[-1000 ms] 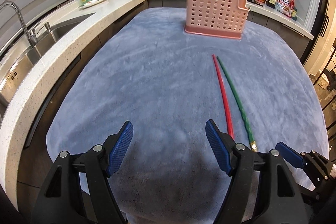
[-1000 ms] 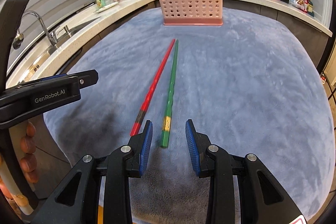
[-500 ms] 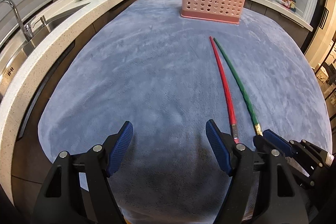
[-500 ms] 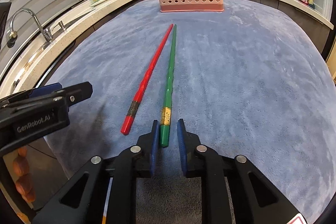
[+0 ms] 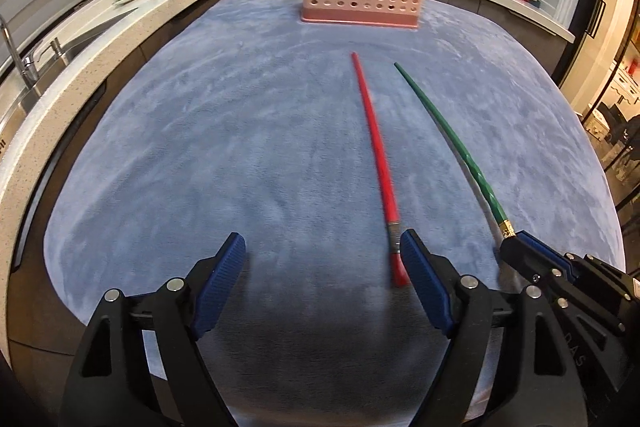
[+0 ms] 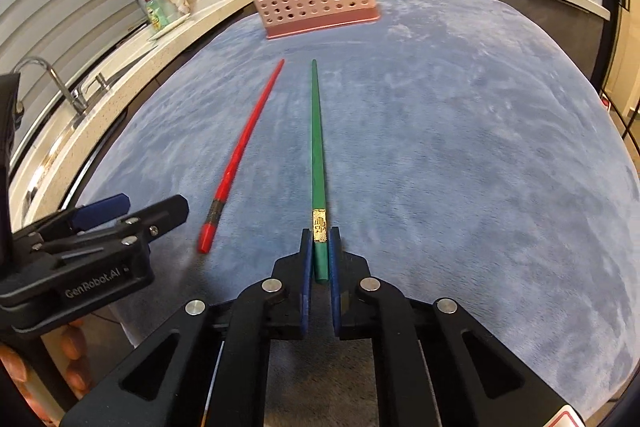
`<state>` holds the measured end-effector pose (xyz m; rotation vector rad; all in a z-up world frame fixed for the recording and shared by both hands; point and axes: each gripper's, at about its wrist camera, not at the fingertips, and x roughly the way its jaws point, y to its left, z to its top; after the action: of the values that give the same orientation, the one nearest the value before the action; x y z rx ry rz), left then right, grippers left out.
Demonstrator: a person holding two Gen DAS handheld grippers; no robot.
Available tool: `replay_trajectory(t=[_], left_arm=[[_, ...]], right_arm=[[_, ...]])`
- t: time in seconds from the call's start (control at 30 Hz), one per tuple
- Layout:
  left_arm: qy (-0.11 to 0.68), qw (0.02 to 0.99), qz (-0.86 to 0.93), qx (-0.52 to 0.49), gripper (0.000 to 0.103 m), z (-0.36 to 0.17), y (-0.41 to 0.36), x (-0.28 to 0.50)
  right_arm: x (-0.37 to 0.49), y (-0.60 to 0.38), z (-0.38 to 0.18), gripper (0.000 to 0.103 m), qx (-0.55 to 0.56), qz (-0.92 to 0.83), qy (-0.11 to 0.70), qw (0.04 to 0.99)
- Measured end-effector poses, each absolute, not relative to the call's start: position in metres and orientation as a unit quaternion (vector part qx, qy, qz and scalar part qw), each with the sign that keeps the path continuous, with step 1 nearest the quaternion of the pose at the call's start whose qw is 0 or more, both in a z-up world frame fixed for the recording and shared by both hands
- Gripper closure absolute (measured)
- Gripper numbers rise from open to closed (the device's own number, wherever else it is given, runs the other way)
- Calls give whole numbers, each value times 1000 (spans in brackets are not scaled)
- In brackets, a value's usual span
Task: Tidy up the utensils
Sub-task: 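Close the right tool on the green chopstick, then grasp the red chopstick with the left tool while the right tool holds the green one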
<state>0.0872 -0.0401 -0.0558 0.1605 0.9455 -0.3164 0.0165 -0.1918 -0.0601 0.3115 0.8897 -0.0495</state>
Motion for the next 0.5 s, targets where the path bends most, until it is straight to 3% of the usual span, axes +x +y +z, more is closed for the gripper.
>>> replay_trajectory(t=[0.3,0.5], left_arm=[[463,867,-163,82,30,-70,-61,91],[462,868,-160,85,46,-73,-62,92]], right_arm=[[8,-202,-61,96,161,-31,428,889],[8,-202,-64,96,165,-28,433,886]])
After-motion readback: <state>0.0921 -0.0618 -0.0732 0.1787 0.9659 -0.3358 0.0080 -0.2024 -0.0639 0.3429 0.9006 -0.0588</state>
